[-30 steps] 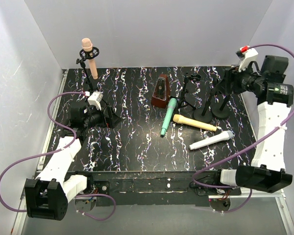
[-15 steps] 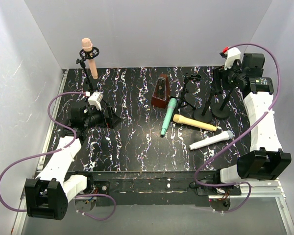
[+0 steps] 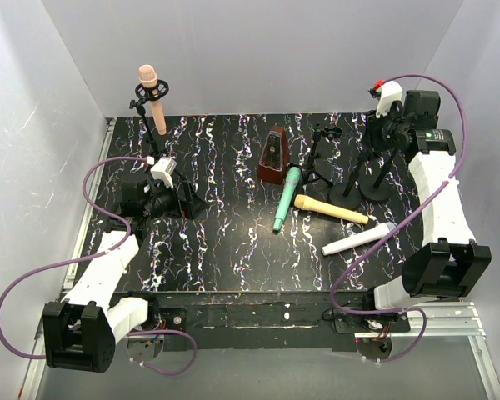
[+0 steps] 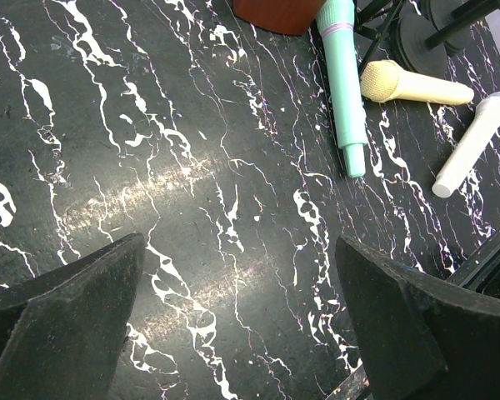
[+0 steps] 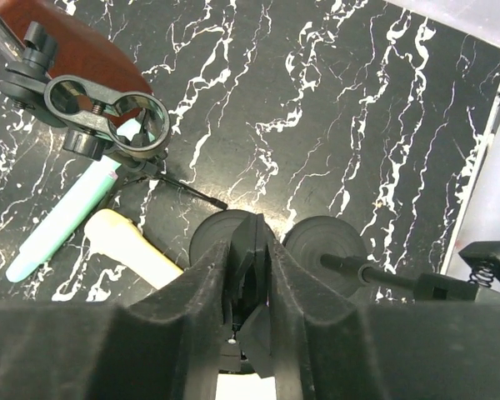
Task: Attach the microphones to the stand
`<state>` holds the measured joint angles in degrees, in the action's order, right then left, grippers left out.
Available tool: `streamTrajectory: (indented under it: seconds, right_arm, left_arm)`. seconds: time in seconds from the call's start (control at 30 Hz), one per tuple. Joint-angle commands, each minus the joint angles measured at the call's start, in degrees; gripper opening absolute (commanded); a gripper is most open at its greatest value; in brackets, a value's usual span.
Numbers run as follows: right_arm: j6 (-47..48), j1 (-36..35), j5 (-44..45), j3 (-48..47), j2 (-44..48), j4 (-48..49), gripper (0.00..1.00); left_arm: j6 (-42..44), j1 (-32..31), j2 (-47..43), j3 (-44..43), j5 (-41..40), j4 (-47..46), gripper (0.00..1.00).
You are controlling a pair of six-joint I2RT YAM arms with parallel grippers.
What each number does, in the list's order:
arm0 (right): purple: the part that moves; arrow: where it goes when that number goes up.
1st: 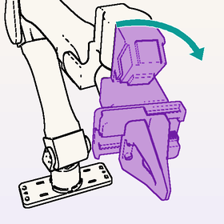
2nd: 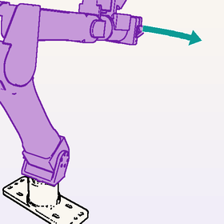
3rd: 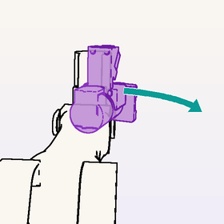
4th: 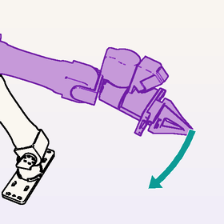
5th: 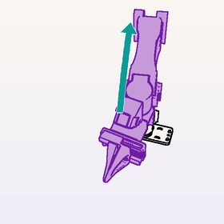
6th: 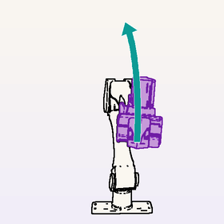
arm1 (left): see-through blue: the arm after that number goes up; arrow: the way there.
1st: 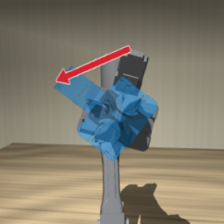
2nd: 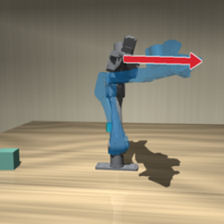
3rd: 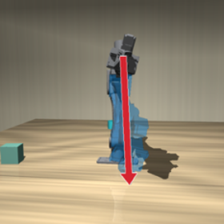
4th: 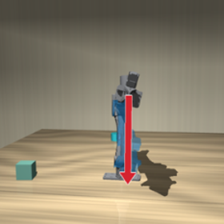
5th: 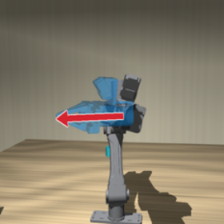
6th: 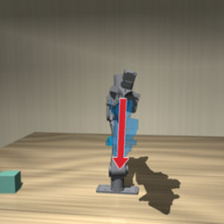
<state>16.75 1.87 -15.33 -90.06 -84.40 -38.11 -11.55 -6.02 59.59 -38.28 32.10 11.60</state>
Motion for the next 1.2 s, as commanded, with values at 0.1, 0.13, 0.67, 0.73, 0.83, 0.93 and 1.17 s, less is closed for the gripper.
streamTrajectory:
  seconds: [0.1,0.13,0.67,0.73,0.83,0.93,1.17]
  right_arm:
    - [2.31,-0.2,0.3,-1.43,0.73,3.47,0.15]
    - [2.75,-0.2,0.3,-1.61,1.16,3.74,0.11]
    - [5.92,-0.2,-7.77,-6.79,7.84,0.67,0.01]
    - [6.97,-0.2,-9.97,-7.06,9.07,-1.34,0.01]
    - [11.8,-0.2,-15.5,-7.06,11.7,-6.09,0.01]
    - [15.31,-0.2,-19.19,-6.44,14.26,-9.78,0.01]
    - [21.57,-1.25,-36.77,-3.9,18.57,-21.04,0.01]
  left_arm:
    - [1.09,-0.22,-0.44,-0.92,0.16,0.27,0.98]
    - [1.18,-0.22,-0.44,-0.92,0.25,0.27,0.98]
    - [1.53,-0.31,-0.79,-1.0,1.39,0.27,0.98]
    - [1.62,-0.31,-0.97,-0.92,1.48,0.27,0.98]
    - [1.71,-0.31,-1.14,-0.92,1.48,0.27,0.98]
    - [1.88,-0.31,-1.32,-1.0,1.3,0.27,0.98]
    - [1.97,-0.31,-1.58,-1.0,1.13,0.18,0.98]
